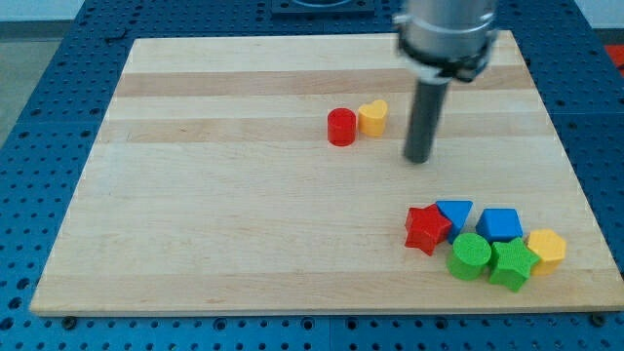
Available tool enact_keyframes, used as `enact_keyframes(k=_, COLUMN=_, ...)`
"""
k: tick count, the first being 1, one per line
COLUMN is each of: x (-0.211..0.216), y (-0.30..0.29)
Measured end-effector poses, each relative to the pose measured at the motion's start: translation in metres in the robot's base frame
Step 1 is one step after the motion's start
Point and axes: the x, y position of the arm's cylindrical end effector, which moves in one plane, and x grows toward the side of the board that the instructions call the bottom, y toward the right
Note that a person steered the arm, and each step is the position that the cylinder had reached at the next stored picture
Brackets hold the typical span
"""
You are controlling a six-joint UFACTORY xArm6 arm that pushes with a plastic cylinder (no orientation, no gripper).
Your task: Slide the yellow hexagon below yellow heart
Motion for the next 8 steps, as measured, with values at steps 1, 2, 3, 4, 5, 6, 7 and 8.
enact_keyframes(k=1, x=-0.008, y=0.091)
enact_keyframes(k=2, x=0.018, y=0.188)
enact_keyframes(k=3, x=0.025, y=0.206)
enact_keyframes(k=4, x=0.030, y=0.206)
enact_keyframes(k=5, x=0.037, y=0.206)
enact_keyframes(k=6, x=0.064, y=0.205)
enact_keyframes(k=7, x=0.147, y=0.202)
enact_keyframes(k=8, x=0.191, y=0.201)
